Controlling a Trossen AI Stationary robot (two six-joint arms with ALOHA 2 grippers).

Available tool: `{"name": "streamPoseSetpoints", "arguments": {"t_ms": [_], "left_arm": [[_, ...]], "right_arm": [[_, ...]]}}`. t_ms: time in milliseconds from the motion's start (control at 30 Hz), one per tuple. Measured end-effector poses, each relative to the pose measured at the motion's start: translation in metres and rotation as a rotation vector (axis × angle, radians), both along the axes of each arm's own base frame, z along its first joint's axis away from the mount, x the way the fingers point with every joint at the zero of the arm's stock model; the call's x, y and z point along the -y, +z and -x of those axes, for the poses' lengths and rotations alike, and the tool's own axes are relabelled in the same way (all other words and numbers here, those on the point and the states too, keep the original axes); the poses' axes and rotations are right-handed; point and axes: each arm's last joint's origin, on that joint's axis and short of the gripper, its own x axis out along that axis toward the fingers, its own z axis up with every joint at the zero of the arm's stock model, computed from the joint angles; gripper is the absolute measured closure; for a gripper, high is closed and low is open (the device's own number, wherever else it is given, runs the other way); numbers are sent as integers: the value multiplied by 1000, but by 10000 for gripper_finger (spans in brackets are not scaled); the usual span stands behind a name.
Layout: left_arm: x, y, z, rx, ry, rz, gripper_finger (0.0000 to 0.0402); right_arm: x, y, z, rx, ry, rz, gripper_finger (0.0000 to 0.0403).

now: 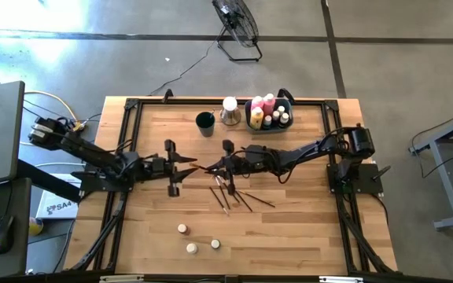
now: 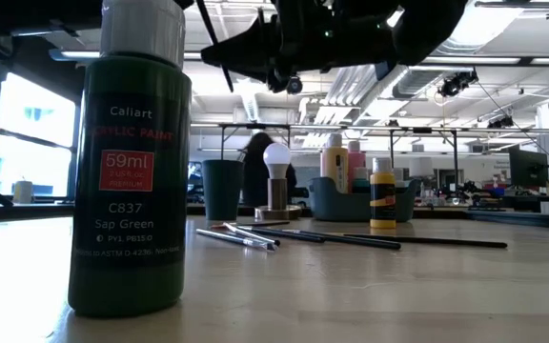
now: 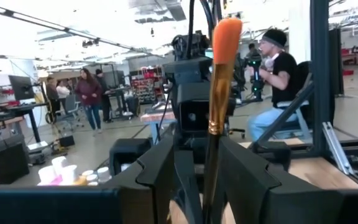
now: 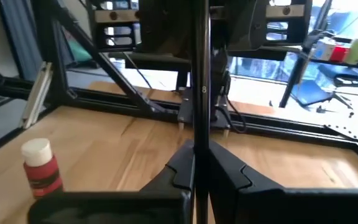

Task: Pick & Place Paint Supplies
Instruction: Put the gold paintbrush into the blue cup

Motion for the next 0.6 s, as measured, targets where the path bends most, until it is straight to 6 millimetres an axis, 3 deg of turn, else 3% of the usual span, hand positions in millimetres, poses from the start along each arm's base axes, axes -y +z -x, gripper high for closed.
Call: {"name": "streamPoseSetpoints", "arguments": {"t_ms": [600], "left_arm": [[-12, -1, -10, 5, -118, 50, 279]], "right_arm": [[1, -2, 0, -25, -60, 11, 388]]}}
